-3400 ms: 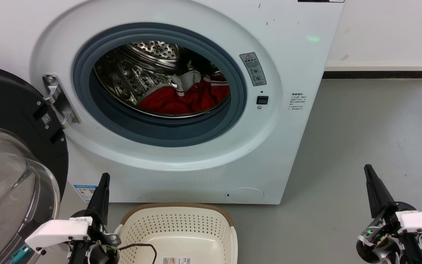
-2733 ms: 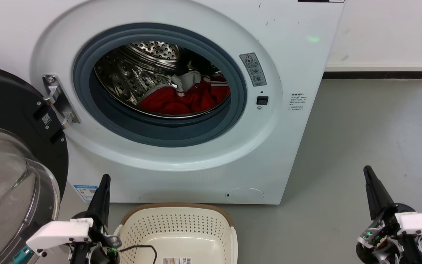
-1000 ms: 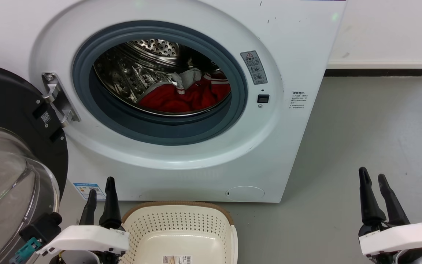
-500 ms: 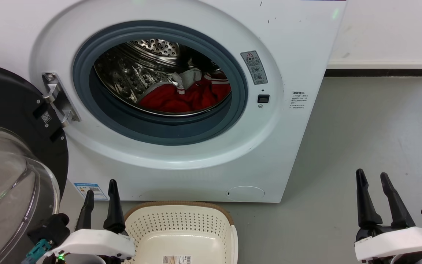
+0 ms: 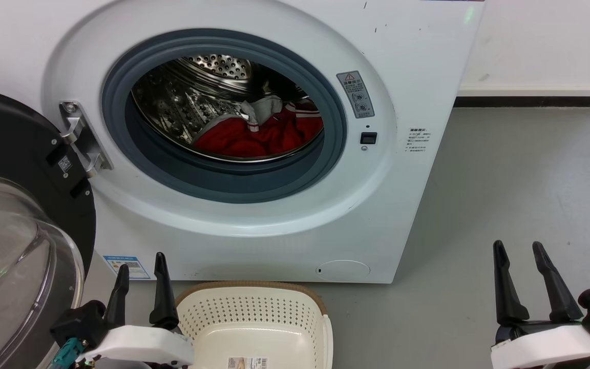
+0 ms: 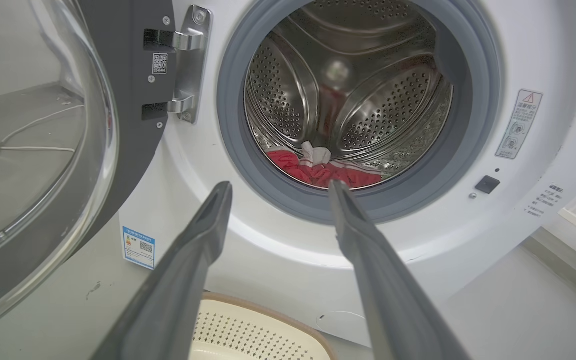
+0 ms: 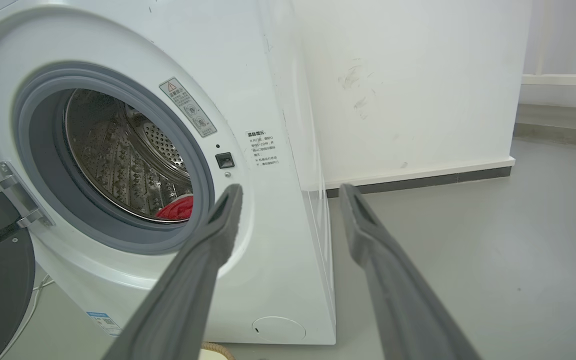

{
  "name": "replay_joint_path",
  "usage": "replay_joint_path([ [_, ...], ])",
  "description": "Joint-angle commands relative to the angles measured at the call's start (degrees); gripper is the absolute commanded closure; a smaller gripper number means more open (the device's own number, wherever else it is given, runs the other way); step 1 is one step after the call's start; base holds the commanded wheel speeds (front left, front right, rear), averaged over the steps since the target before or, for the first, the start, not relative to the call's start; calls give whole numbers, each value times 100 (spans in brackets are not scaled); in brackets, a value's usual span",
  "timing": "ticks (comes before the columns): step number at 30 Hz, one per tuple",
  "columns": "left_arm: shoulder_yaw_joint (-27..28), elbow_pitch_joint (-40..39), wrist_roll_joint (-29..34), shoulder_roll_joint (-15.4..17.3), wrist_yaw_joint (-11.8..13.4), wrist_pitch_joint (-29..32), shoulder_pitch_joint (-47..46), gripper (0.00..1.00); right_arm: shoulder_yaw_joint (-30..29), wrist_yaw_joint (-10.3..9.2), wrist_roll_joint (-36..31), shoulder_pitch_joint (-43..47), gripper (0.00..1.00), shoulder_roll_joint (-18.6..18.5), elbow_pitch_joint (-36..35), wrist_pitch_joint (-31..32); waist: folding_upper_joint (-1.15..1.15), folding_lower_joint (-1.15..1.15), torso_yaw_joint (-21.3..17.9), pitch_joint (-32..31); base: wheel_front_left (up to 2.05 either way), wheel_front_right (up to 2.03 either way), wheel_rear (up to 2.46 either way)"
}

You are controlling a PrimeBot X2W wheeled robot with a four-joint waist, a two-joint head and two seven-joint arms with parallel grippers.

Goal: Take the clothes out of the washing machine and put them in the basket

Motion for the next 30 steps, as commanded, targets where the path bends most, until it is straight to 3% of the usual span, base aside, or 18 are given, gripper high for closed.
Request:
replay_joint_path([
  [1,-10,-74,120,14,20,-45,4,0,3,0,-117,35,0,-6,-91,-39,0,0,0,0,0,0,0],
  [30,-44,93,1232,16,-147,-391,192,0,1,-1,-1377,298,0,-4,-261,-387,0,0,0,-27,0,0,0],
])
